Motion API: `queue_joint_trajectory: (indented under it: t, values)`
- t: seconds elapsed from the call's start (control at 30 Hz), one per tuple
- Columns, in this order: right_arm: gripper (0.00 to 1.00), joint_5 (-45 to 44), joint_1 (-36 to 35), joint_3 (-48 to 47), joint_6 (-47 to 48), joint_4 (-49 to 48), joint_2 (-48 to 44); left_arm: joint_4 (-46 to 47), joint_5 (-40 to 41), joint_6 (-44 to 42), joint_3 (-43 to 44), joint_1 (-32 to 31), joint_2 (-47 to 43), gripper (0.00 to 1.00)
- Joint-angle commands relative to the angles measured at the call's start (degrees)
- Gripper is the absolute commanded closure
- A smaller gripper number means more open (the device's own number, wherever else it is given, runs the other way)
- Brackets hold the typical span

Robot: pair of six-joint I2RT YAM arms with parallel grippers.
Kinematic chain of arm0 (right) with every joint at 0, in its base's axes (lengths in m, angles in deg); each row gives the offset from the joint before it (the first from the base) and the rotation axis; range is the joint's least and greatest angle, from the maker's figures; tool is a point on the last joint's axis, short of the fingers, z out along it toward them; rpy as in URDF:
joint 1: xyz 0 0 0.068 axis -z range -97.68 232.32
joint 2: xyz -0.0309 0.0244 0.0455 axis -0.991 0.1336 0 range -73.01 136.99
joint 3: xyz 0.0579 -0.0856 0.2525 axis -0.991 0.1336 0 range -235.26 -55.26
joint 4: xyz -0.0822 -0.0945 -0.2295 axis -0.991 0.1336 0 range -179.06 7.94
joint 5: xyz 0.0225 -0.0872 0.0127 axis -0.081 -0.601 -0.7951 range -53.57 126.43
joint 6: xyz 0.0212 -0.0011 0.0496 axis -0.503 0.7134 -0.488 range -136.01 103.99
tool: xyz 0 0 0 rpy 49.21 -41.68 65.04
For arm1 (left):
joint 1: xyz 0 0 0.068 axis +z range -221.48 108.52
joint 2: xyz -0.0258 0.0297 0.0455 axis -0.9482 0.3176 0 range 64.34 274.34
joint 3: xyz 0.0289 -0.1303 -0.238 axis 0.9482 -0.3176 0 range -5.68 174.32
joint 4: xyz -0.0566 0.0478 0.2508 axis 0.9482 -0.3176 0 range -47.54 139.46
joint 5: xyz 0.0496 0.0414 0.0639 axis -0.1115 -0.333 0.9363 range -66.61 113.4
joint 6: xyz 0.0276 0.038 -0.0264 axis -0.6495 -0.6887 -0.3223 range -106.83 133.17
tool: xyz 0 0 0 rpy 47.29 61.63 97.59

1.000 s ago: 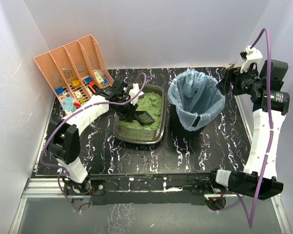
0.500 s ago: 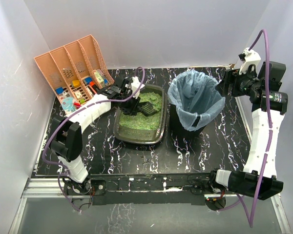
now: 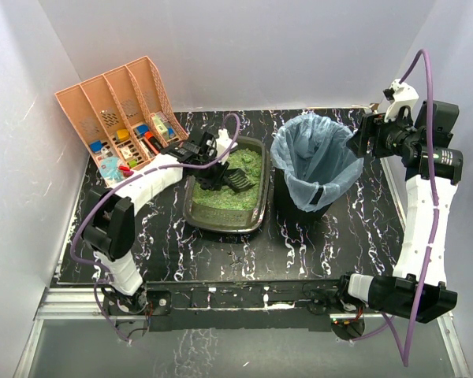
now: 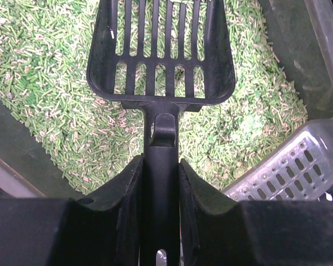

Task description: Clean the litter box

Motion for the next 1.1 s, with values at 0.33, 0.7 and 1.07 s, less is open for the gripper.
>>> queue_joint_trajectory:
  t: [0.33,0.7,1.07]
  values:
    - [0.28,1.39,0.36,0.44,0.33,-4.37,-1.15,-2.59,5.48,-0.94,6.89,-2.33,4.42,1.00]
    - [0.28,1.46,0.36,1.36,0.51,-4.63,-1.29,11.39,8.76,5.02,0.18,-3.71,4.25,1.00]
    - [0.28,1.91,0.36,2.11,0.40,-4.80,-1.84,29.76,9.39,7.56,-13.29,-4.33,1.13,1.00]
